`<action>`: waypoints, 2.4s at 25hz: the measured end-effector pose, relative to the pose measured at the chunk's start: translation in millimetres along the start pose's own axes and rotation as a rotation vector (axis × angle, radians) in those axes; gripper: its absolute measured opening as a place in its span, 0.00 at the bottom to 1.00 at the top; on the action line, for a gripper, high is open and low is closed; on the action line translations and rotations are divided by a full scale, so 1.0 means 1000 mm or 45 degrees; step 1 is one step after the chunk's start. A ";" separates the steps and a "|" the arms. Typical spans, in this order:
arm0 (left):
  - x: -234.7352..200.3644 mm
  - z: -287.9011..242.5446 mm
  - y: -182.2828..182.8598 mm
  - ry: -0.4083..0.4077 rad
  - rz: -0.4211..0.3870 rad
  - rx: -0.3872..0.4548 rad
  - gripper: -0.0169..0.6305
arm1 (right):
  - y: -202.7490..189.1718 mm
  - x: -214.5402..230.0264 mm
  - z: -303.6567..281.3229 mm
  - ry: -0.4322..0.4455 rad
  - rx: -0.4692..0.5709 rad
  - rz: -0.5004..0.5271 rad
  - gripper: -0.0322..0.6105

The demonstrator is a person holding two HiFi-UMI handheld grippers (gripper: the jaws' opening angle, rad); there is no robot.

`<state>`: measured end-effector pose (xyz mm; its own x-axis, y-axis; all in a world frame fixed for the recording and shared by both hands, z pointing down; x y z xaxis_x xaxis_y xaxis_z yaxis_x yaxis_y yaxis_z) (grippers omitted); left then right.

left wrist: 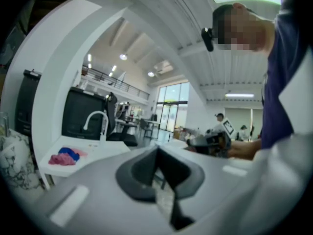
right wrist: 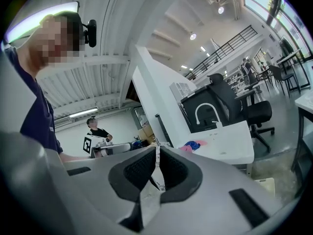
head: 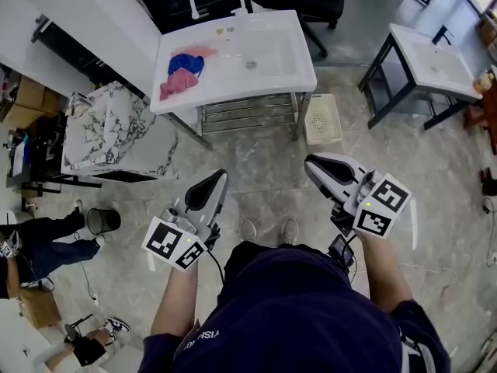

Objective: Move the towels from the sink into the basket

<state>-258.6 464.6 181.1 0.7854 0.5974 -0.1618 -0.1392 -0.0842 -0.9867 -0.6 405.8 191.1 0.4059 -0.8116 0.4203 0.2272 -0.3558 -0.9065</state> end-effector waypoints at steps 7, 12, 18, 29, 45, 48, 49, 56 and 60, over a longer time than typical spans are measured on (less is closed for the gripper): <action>0.030 0.005 -0.001 0.045 -0.025 -0.005 0.03 | -0.001 0.002 0.024 0.047 -0.003 -0.016 0.07; 0.035 0.011 0.001 0.077 -0.035 0.005 0.03 | -0.002 -0.001 0.022 0.081 -0.015 -0.025 0.07; 0.028 0.018 0.000 0.116 -0.028 0.025 0.03 | -0.002 -0.003 0.012 0.108 -0.028 -0.019 0.07; -0.029 0.010 -0.005 0.120 0.017 0.044 0.03 | -0.003 0.018 -0.036 0.085 -0.074 -0.022 0.07; -0.207 -0.029 0.010 0.002 0.038 0.034 0.03 | 0.008 0.063 -0.199 -0.022 -0.057 -0.019 0.07; -0.232 -0.034 0.018 -0.019 0.032 0.042 0.03 | 0.014 0.067 -0.221 -0.045 -0.045 -0.010 0.06; -0.240 -0.036 0.020 -0.025 0.030 0.044 0.03 | 0.015 0.069 -0.226 -0.052 -0.040 -0.009 0.06; -0.281 -0.051 0.028 -0.056 0.019 0.044 0.03 | 0.020 0.085 -0.259 -0.092 -0.015 -0.016 0.06; -0.298 -0.060 0.031 -0.068 0.024 0.047 0.03 | 0.022 0.095 -0.275 -0.098 -0.016 -0.021 0.06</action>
<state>-460.6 236.1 197.8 0.7491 0.6379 -0.1786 -0.1767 -0.0673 -0.9820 -200.3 193.9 199.9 0.4689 -0.7677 0.4368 0.2235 -0.3754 -0.8995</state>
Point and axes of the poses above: the fingertips, and each gripper's own axes: z backward along the fingers, x to its right, y out of its top, the point moved 7 cm from there along z, backward along the fingers, and after that the axes turned 9 degrees about x, right-handed, at the moved point
